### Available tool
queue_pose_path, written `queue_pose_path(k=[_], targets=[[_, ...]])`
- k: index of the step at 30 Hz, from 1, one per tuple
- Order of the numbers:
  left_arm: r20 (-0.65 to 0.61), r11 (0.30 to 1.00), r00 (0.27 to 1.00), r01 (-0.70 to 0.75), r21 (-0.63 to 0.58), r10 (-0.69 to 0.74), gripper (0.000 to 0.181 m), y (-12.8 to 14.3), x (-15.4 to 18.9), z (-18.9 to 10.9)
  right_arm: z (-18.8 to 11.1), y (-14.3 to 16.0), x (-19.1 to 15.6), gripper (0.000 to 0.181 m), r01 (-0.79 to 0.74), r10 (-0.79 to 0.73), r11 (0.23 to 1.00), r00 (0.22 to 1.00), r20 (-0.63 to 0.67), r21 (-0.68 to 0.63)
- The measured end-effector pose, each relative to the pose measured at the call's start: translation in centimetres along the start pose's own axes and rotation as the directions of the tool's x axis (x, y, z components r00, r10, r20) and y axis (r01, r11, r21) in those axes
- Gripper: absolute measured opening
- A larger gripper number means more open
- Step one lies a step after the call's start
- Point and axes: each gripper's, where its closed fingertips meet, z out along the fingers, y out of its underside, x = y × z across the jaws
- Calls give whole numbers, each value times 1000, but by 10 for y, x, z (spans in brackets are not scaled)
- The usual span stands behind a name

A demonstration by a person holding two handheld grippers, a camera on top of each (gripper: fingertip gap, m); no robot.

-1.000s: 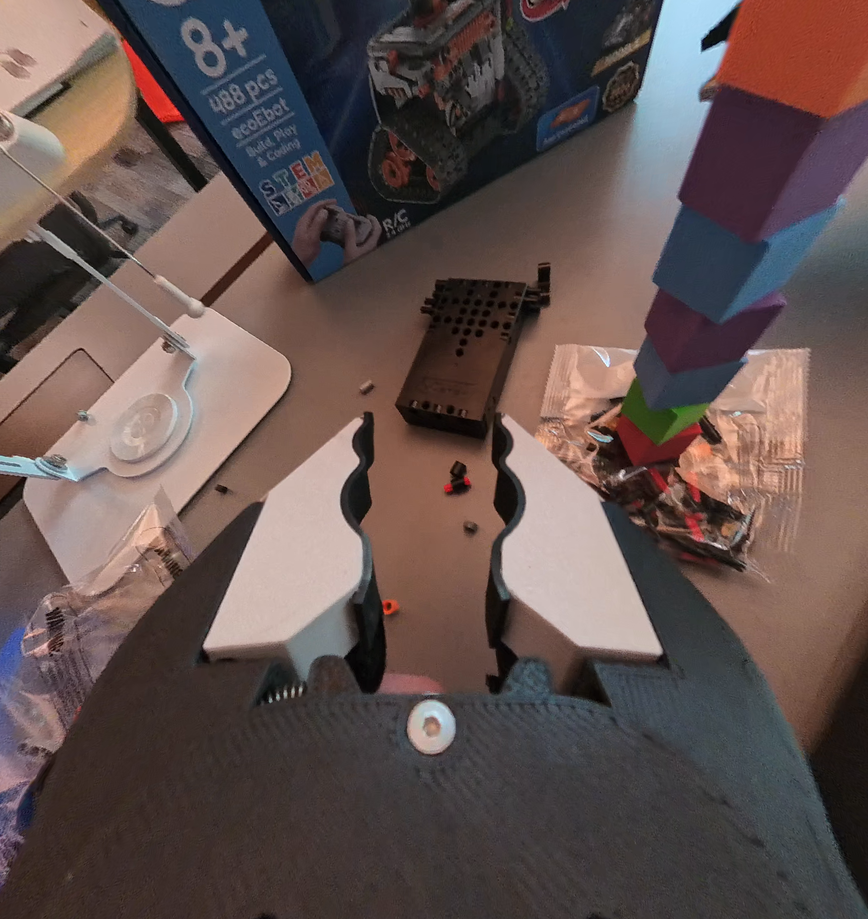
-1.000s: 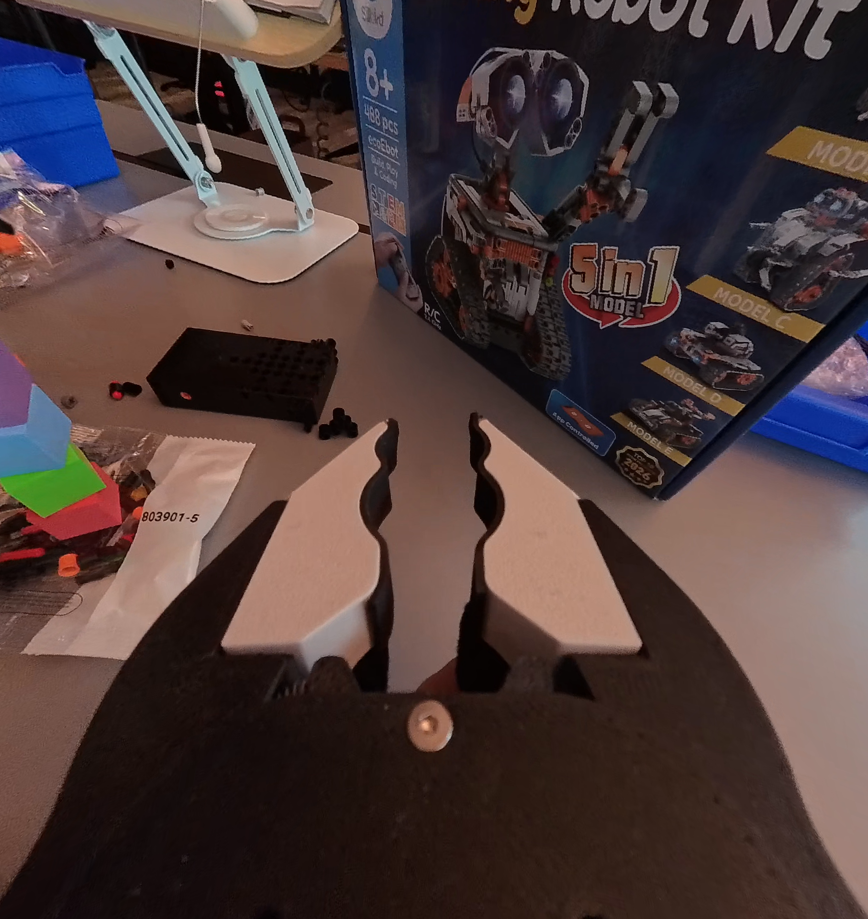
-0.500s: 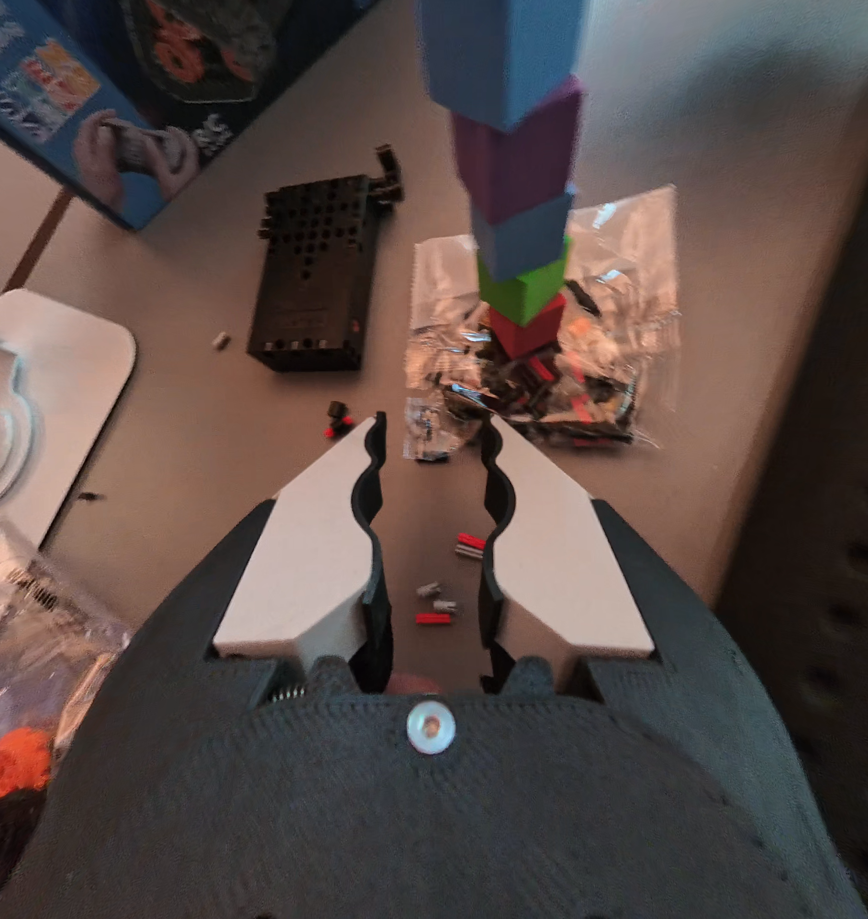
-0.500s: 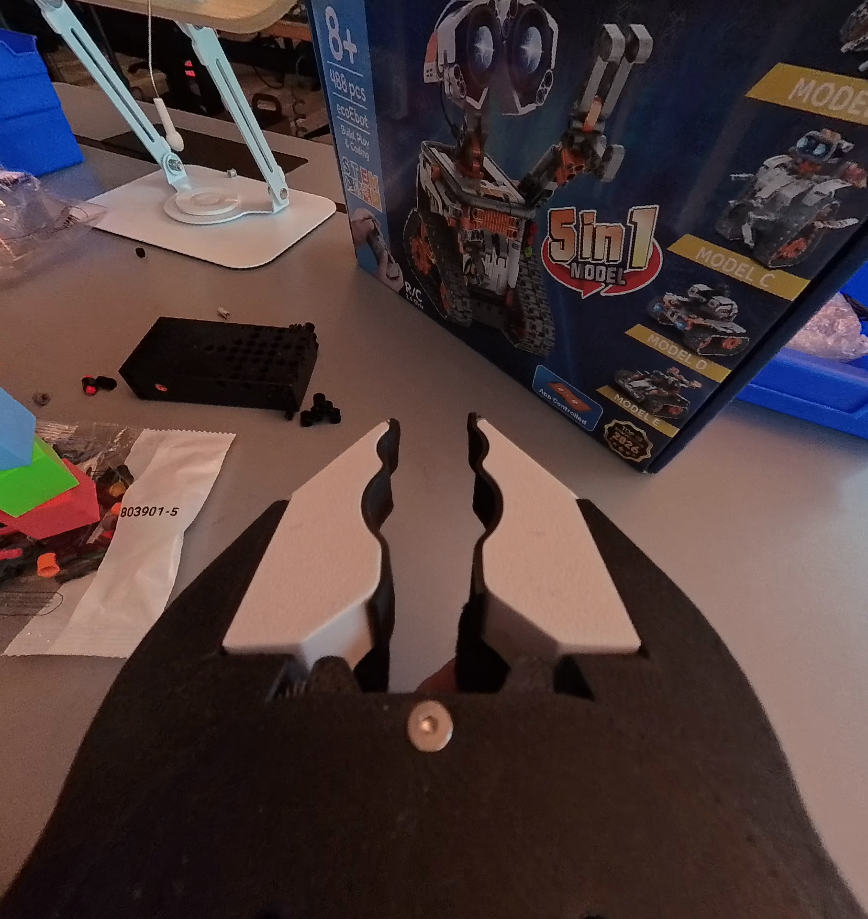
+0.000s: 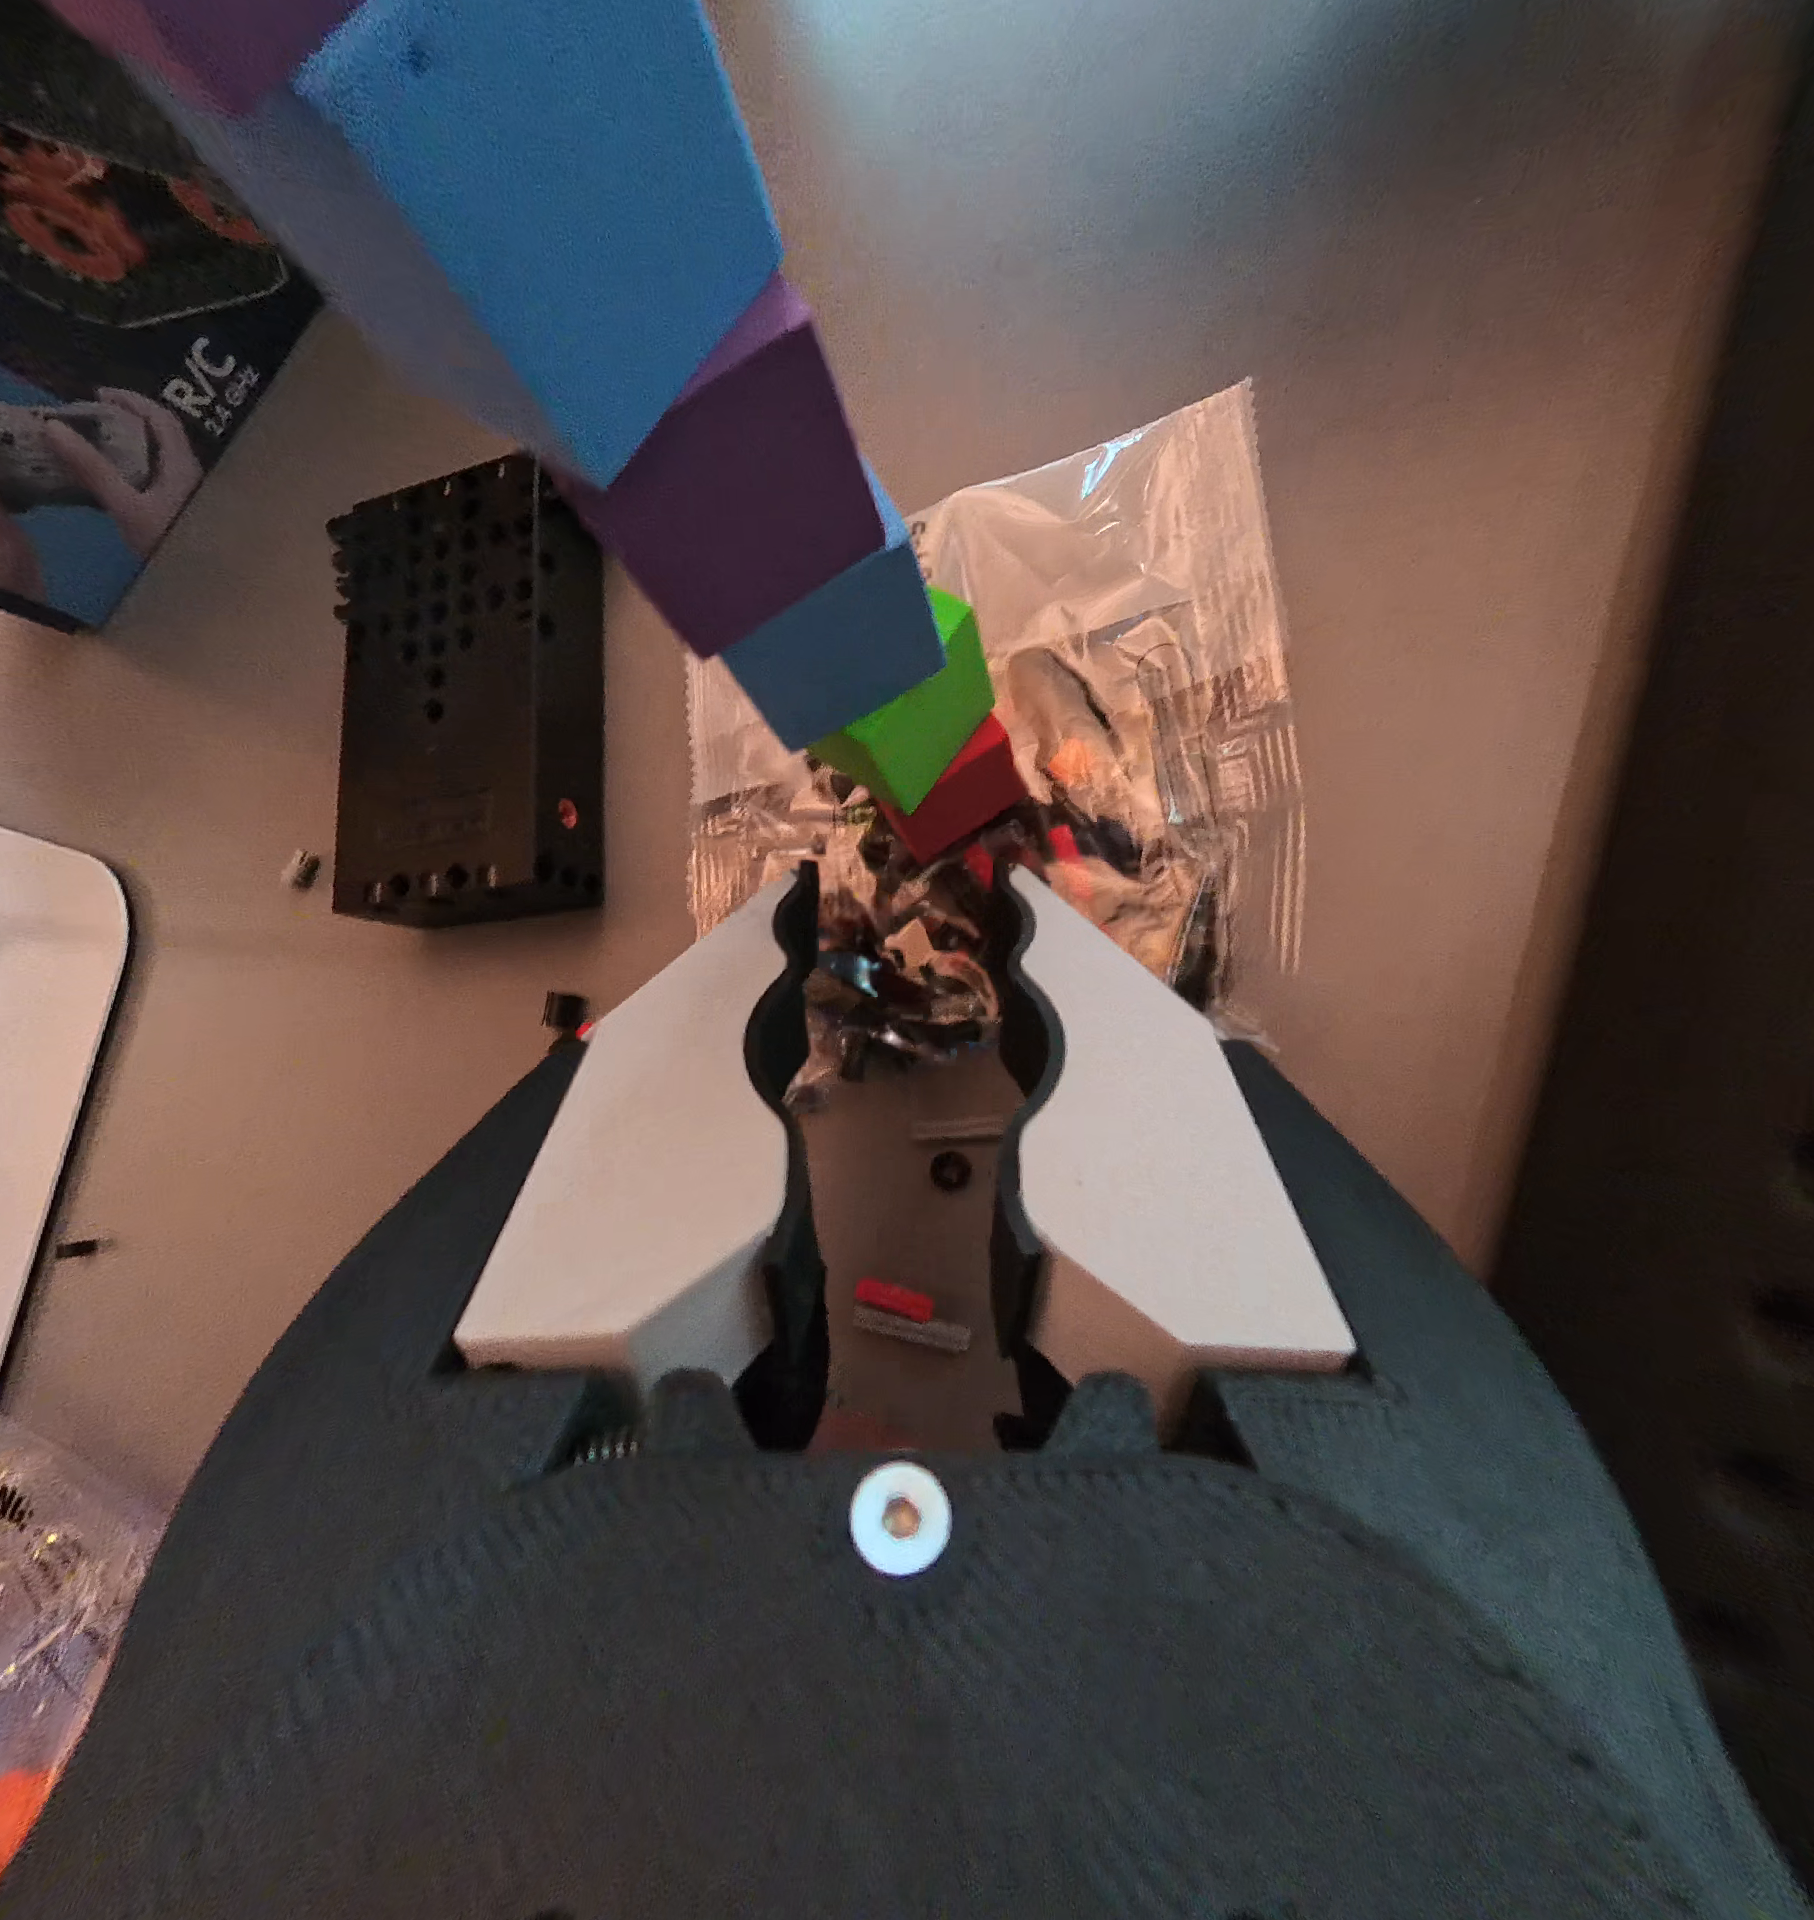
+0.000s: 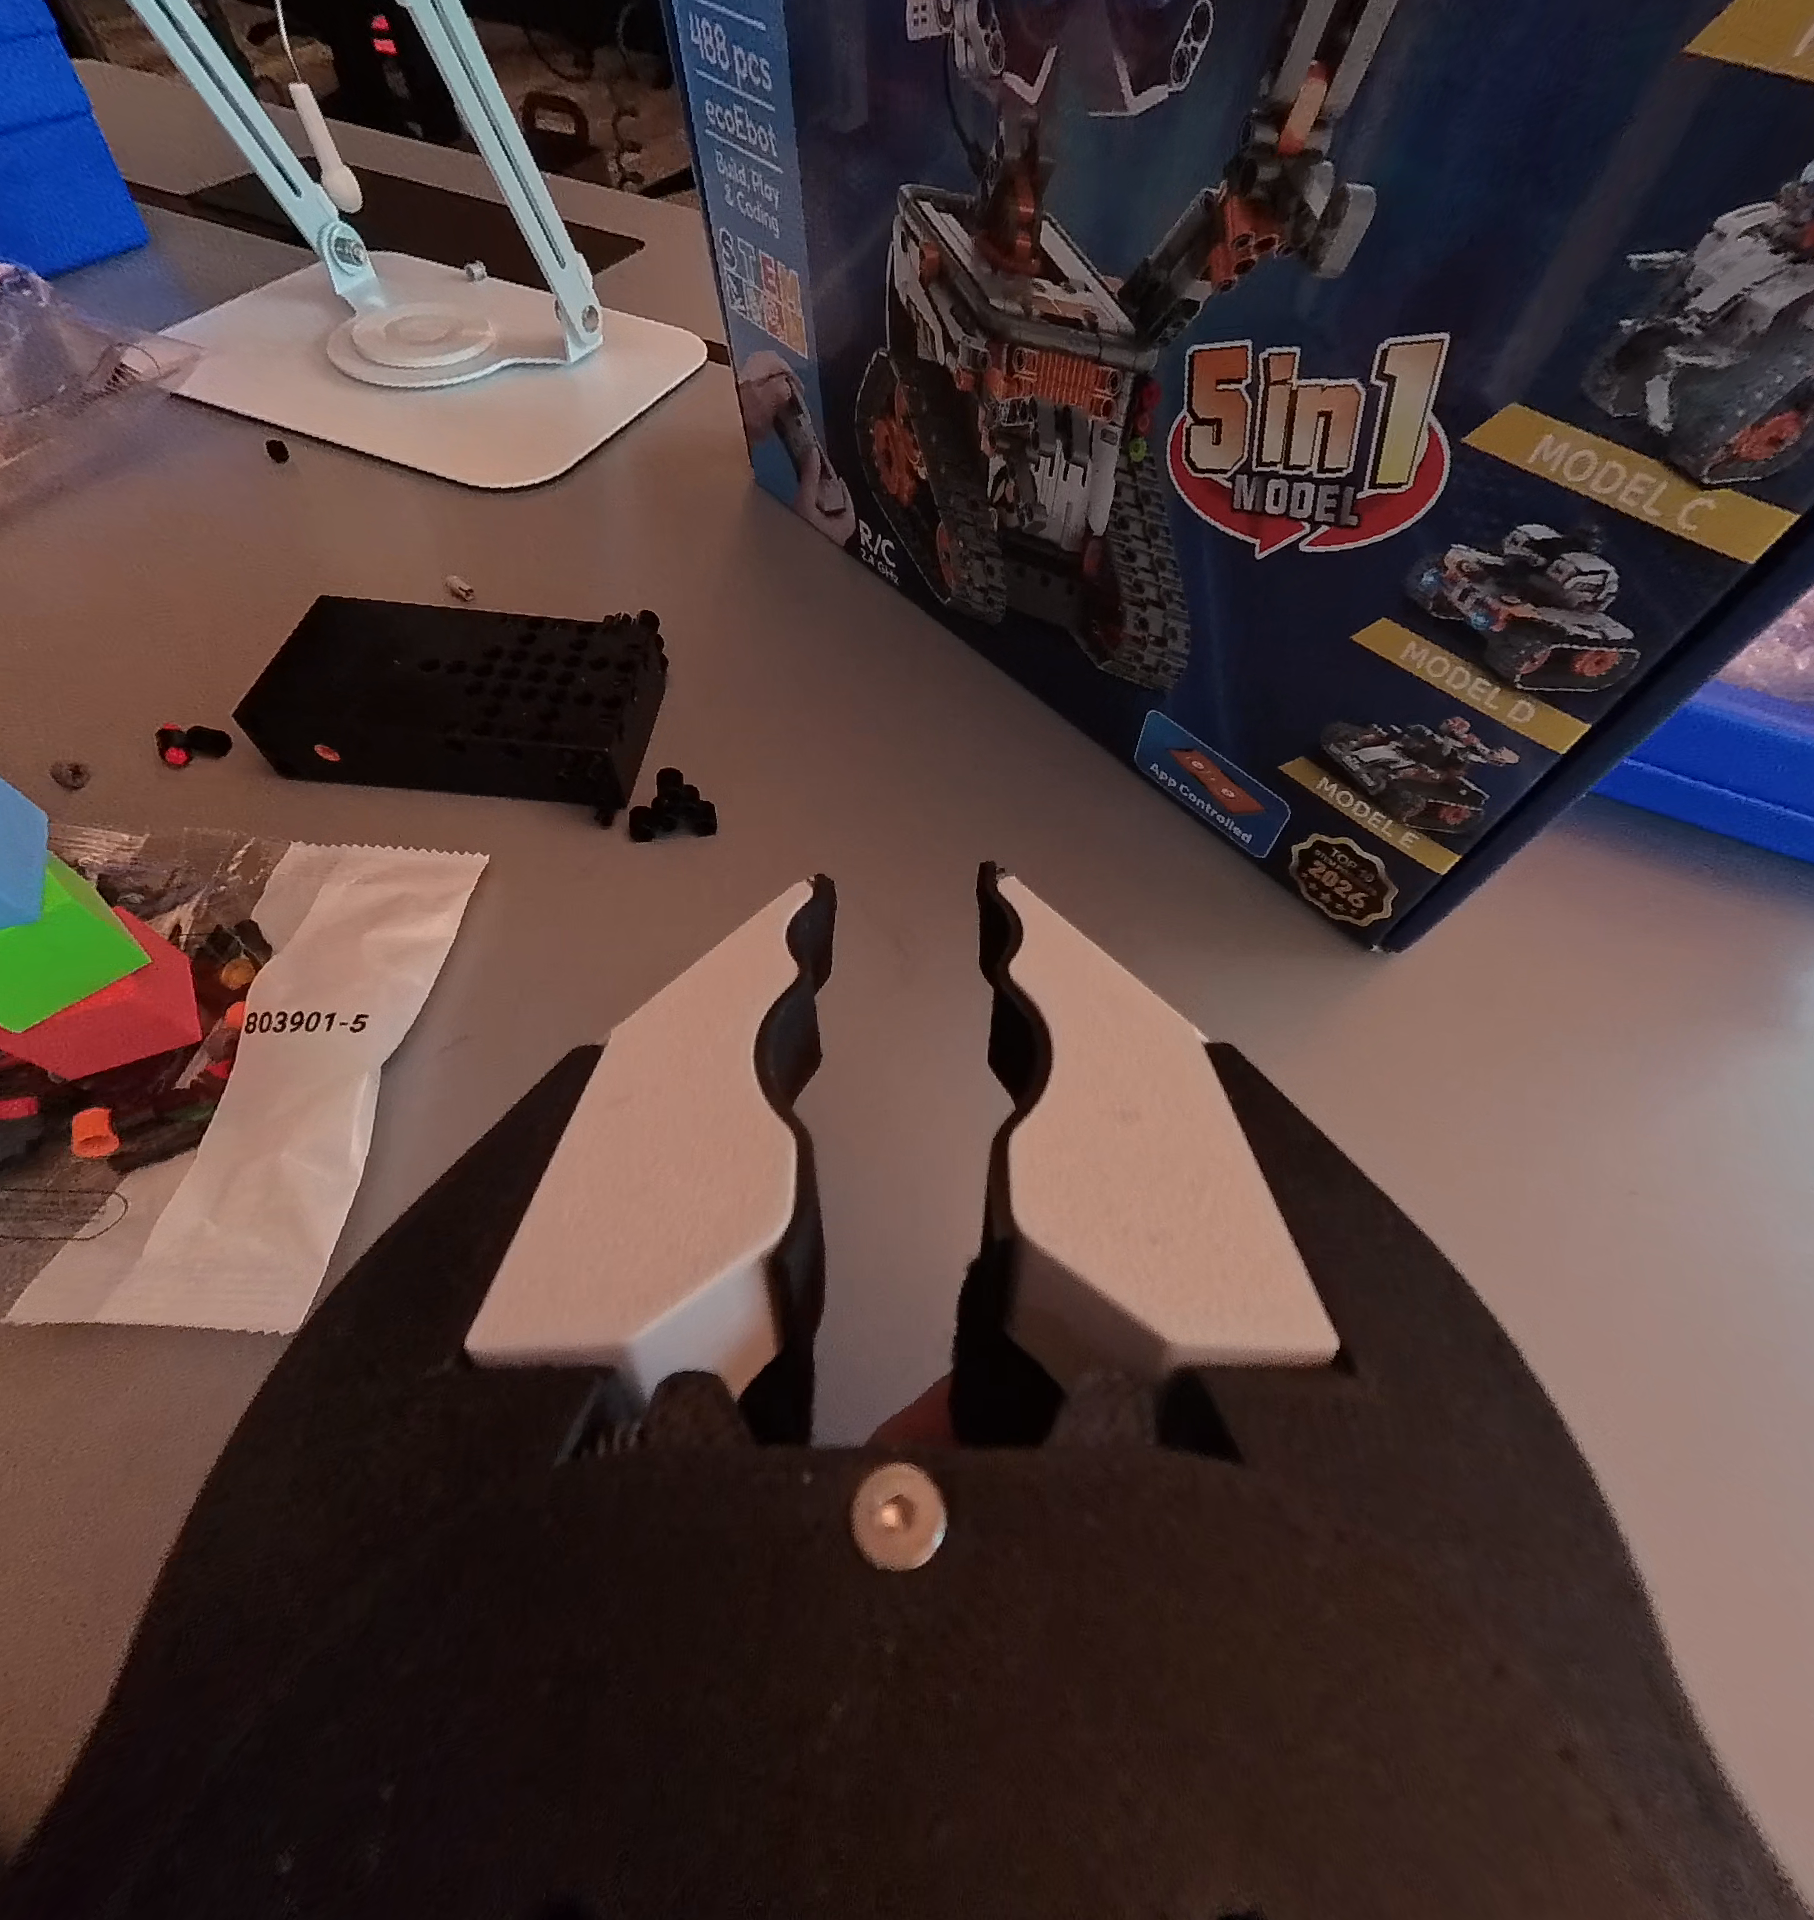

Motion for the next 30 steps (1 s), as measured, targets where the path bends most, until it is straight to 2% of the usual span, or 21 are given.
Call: queue_pose_path(k=[15, 23, 30], targets=[[42, 999, 998, -48, 18, 47, 25, -25, -1, 11, -9, -2, 18, 25, -62, 64, 998, 997, -52, 32], [61, 998, 998, -22, 62, 18, 26, -21, -11, -2, -12, -1, 26, 26, -94, 97, 995, 993, -70, 40], [90, 996, 995, 31, 85, -38, 33, -14, -30, -15, -10, -7, 17, 30, -70, 72, 996, 997, -28, 63]])
